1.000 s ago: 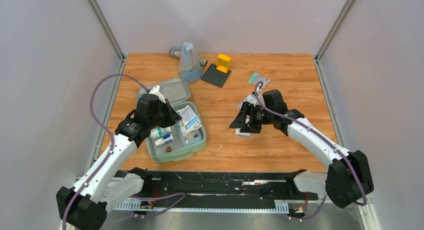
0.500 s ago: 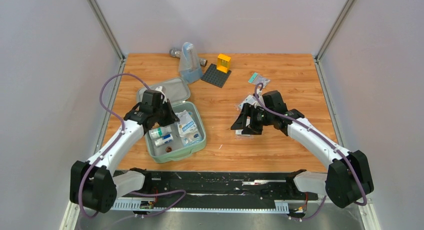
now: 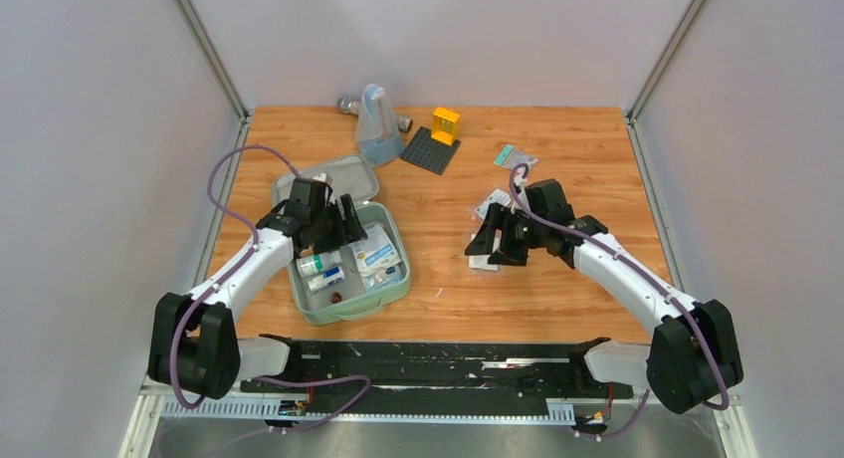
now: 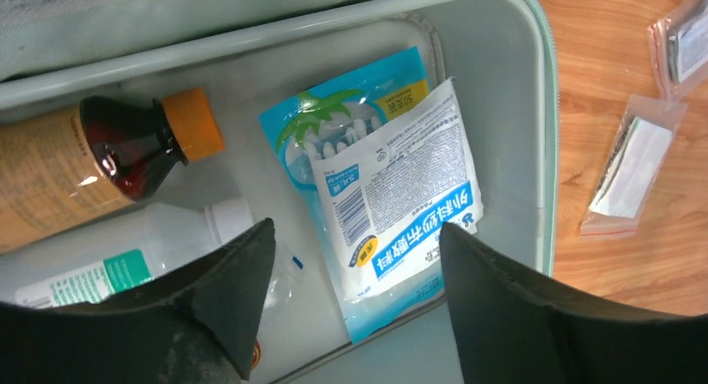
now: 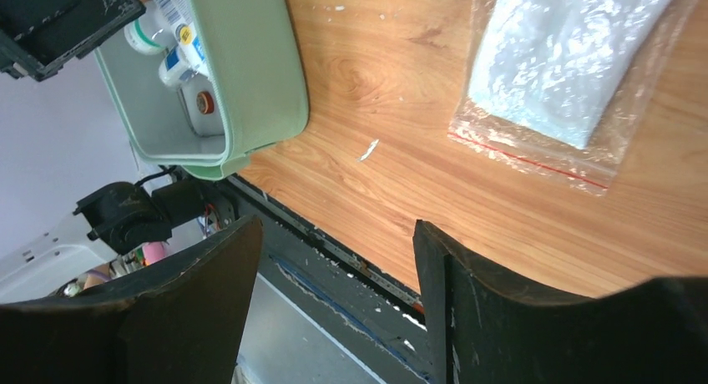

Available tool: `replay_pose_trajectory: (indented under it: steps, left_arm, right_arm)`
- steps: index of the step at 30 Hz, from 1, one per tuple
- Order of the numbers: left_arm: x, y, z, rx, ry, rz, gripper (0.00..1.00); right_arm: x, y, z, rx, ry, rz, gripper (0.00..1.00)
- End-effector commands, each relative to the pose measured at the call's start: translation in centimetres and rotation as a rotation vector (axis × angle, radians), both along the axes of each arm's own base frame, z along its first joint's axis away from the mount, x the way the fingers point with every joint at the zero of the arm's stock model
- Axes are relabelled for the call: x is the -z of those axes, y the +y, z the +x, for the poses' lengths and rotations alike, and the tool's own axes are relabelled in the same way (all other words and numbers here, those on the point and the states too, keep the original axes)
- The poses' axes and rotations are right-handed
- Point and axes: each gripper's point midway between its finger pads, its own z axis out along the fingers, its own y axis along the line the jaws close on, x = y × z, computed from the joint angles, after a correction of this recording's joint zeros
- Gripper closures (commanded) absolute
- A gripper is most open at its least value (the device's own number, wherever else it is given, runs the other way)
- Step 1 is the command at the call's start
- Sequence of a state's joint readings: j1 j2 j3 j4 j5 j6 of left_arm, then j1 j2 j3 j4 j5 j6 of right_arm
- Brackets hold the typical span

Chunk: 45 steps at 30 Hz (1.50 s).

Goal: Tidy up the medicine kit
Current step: Place the medical item at the medicine box, then pick up the medical item at the center of the board.

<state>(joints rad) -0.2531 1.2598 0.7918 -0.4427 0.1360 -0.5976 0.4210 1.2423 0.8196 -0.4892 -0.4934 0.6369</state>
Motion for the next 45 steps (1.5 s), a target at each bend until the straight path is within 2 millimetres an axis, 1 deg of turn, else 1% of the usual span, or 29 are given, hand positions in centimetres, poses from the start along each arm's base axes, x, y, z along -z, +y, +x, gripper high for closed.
replay_pose_trajectory:
  steps: [1, 2, 3, 4, 5, 6, 9, 10, 11, 12, 17, 18, 20, 22, 26, 30, 34, 38, 41, 45]
  left_arm:
    - [-0.8, 1.1, 0.2, -0.021, -0.032, 0.047, 0.17]
    - [-1.4, 1.1, 0.3, -0.022, -0.048, 0.044, 0.14]
    - [-1.6, 1.1, 0.1, -0.021, -0.047, 0.043, 0.11]
    - [-2.3, 1.1, 0.1, -0.021, -0.066, 0.037, 0.06]
    - [-2.5, 1.2, -0.1, -0.019, -0.066, 0.038, 0.04]
    - [-3.3, 1.2, -0.1, -0.017, -0.086, 0.034, 0.01]
    - [-4.7, 1.2, -0.8, -0.005, -0.115, 0.026, 0.0]
    - [-5.3, 1.2, -0.9, 0.0, -0.134, 0.018, 0.0]
    - [-5.5, 1.0, -1.2, 0.007, -0.134, 0.009, 0.0]
    - [-6.0, 1.0, -1.4, 0.01, -0.149, 0.0, 0.0]
    - [-7.4, 0.2, -2.4, 0.037, -0.175, -0.062, 0.0]
    - [-7.4, 0.0, -2.6, 0.04, -0.175, -0.073, 0.0]
    - [-7.6, -0.4, -2.9, 0.049, -0.18, -0.099, 0.0]
    - [-7.8, -0.8, -3.1, 0.059, -0.181, -0.127, 0.0]
    - [-7.8, -1.2, -3.6, 0.074, -0.173, -0.153, 0.0]
    - [-8.0, -1.3, -4.0, 0.077, -0.174, -0.166, 0.0]
    - [-7.8, -1.5, -4.2, 0.076, -0.175, -0.184, 0.0]
    - [-7.4, -1.4, -4.2, 0.06, -0.166, -0.182, 0.0]
    - [-7.4, -1.3, -4.2, 0.05, -0.168, -0.181, 0.0]
    - [-7.2, -1.1, -4.2, 0.039, -0.165, -0.176, 0.0]
  right_arm:
    - [-1.3, -1.3, 2.6, 0.042, -0.084, -0.066, 0.31]
    - [-1.4, -1.7, 3.1, 0.06, -0.092, -0.088, 0.3]
    - [-1.4, -2.3, 3.7, 0.085, -0.098, -0.113, 0.28]
    - [-1.4, -3.0, 4.5, 0.118, -0.105, -0.143, 0.26]
    - [-1.4, -3.7, 5.3, 0.152, -0.112, -0.174, 0.24]
    - [-1.6, -4.5, 6.2, 0.193, -0.122, -0.201, 0.22]
    - [-2.1, -6.9, 9.0, 0.297, -0.144, -0.26, 0.17]
    - [-2.4, -7.5, 10.1, 0.323, -0.151, -0.269, 0.17]
    - [-2.4, -8.4, 11.1, 0.354, -0.153, -0.284, 0.17]
    - [-2.9, -9.1, 12.3, 0.384, -0.161, -0.287, 0.16]
    - [-2.5, -13.1, 17.4, 0.513, -0.105, -0.273, 0.16]
    - [-2.2, -14.1, 18.5, 0.545, -0.091, -0.273, 0.16]
    - [-1.6, -15.4, 20.6, 0.587, -0.069, -0.272, 0.16]
    - [-0.7, -15.9, 22.7, 0.603, -0.048, -0.266, 0.17]
    - [1.3, -16.4, 27.2, 0.602, -0.051, -0.297, 0.19]
    - [3.2, -16.6, 30.9, 0.572, -0.072, -0.321, 0.21]
    - [4.6, -16.8, 33.3, 0.574, -0.069, -0.338, 0.24]
    - [6.1, -17.5, 35.0, 0.594, -0.072, -0.376, 0.28]
    - [7.3, -17.8, 35.4, 0.582, -0.062, -0.401, 0.31]
    - [9.1, -18.1, 35.1, 0.567, -0.026, -0.433, 0.35]
